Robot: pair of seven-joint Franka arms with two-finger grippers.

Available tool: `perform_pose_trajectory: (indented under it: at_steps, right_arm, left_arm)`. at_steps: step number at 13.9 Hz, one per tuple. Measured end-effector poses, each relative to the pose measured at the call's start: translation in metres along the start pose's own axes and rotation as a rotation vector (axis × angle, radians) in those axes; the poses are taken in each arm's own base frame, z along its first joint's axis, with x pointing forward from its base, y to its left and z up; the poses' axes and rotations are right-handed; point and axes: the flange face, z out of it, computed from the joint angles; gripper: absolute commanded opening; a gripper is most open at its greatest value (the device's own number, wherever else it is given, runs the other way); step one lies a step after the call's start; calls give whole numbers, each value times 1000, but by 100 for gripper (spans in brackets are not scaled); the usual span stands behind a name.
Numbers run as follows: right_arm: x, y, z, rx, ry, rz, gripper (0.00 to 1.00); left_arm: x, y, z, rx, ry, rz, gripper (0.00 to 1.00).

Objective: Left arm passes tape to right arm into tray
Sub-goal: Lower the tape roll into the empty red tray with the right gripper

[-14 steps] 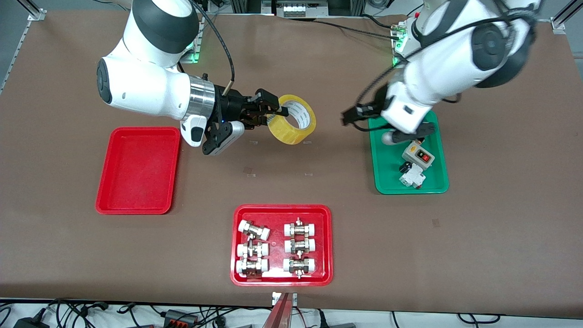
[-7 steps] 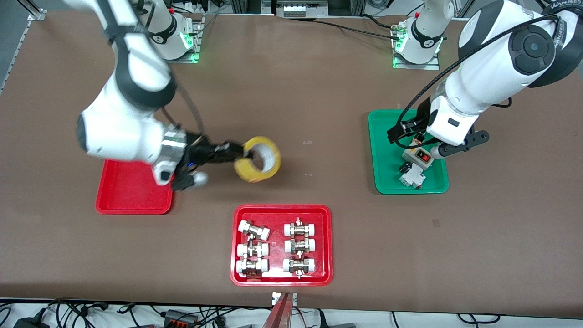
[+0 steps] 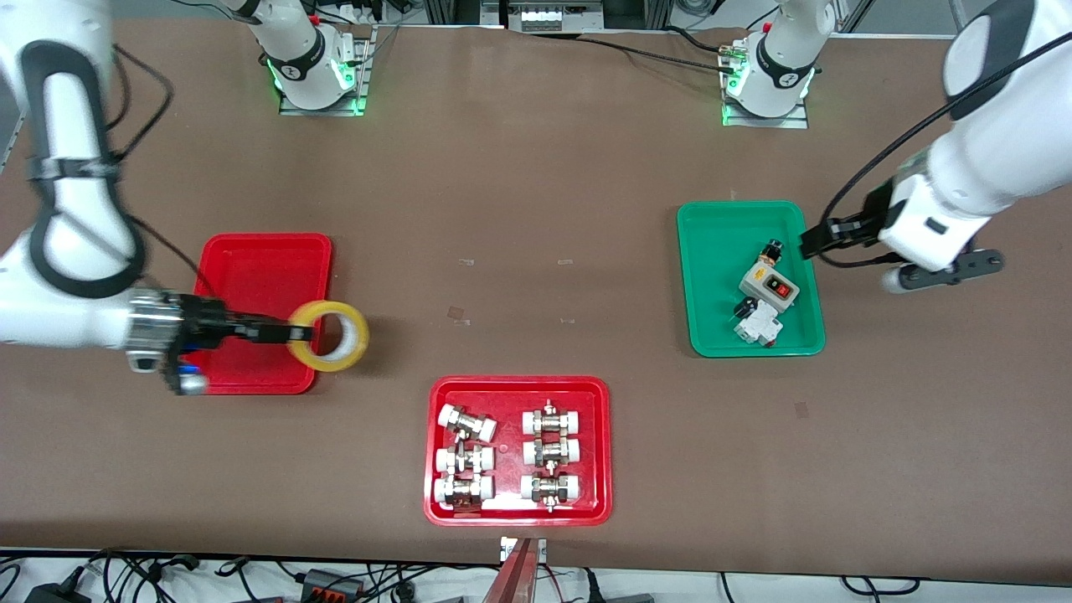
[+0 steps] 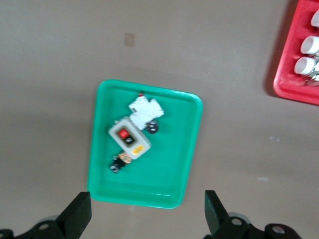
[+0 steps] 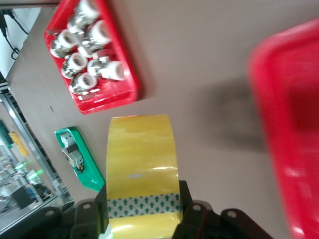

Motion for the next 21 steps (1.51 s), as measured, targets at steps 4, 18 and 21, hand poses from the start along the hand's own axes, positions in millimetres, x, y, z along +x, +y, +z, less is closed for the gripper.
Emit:
perform_pose_trajectory:
  at_steps: [4, 18, 21]
  right_arm:
    - [8, 101, -32, 9, -40, -37, 28]
    - [0, 198, -19, -15, -106, -194, 31]
    - [4, 212, -6, -7, -120, -209, 39]
  left_arm:
    - [-5, -75, -41, 16, 43, 99, 100]
    - [-63, -128, -99, 14, 122, 158, 100]
    - [-62, -128, -98, 14, 120, 158, 100]
